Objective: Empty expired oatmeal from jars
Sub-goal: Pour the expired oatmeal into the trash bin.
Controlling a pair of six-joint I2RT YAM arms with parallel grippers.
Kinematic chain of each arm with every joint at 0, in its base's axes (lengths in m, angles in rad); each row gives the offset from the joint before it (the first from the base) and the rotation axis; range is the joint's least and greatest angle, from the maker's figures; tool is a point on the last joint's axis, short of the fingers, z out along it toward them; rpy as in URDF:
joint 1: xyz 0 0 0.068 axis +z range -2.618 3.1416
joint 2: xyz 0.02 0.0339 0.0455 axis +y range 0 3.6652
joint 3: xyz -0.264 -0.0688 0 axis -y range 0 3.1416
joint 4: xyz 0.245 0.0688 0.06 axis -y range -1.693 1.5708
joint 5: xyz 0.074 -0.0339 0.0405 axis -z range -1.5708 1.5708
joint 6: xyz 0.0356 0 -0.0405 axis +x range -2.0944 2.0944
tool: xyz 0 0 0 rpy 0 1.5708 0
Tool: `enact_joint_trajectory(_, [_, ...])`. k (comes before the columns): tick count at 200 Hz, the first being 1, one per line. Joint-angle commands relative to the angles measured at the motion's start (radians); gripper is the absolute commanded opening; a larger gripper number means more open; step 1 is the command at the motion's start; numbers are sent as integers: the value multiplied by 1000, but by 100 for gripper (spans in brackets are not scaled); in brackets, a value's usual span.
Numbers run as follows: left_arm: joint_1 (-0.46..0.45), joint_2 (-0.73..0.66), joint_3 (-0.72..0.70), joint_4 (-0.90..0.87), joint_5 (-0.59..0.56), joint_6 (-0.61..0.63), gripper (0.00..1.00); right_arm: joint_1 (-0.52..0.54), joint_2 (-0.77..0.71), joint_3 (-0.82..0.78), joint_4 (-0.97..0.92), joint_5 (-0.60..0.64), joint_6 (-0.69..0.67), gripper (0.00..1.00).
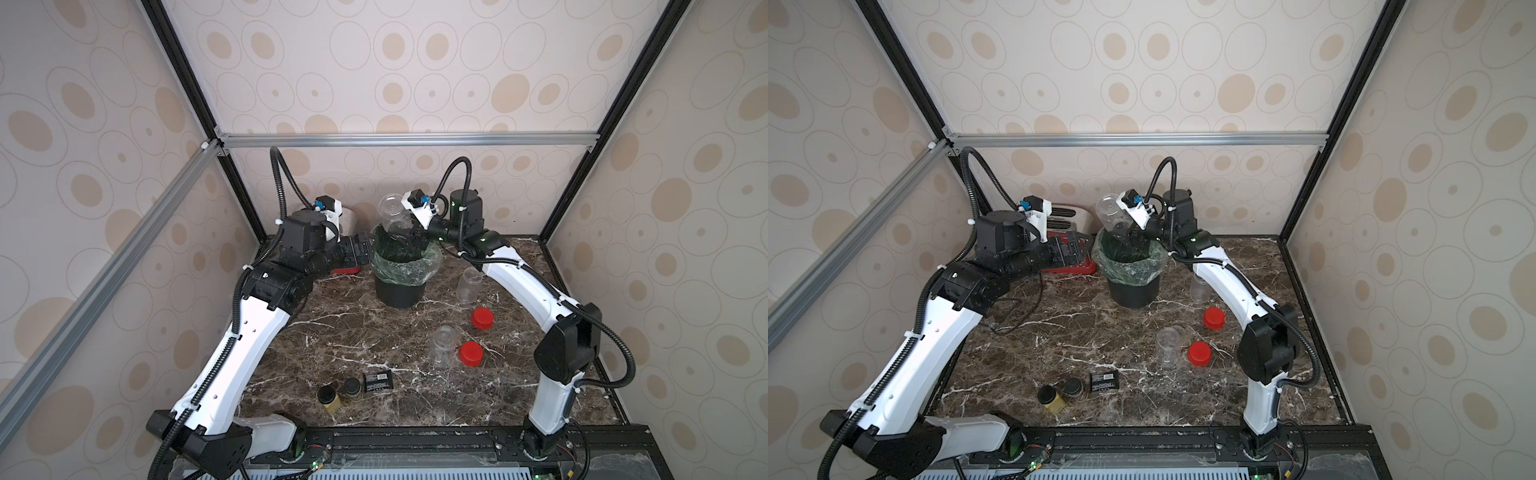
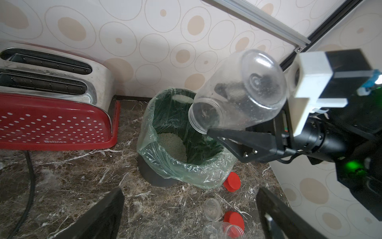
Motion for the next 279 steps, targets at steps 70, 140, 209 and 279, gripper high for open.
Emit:
enact_joint_trajectory(70, [1, -16, -36, 88, 102, 66, 99, 8, -20, 19, -7, -135, -54, 24])
enact_joint_trajectory(140, [1, -11, -34, 93, 104, 86, 99, 3, 25, 70, -88, -143, -72, 24])
enact_joint_trajectory(209, [-85, 60, 0, 214, -1, 200, 99, 4, 22, 88, -58, -218, 0, 24])
enact_joint_trajectory(279, [-90, 129, -42, 430, -49, 173, 96, 4, 23, 83, -35, -238, 26, 24])
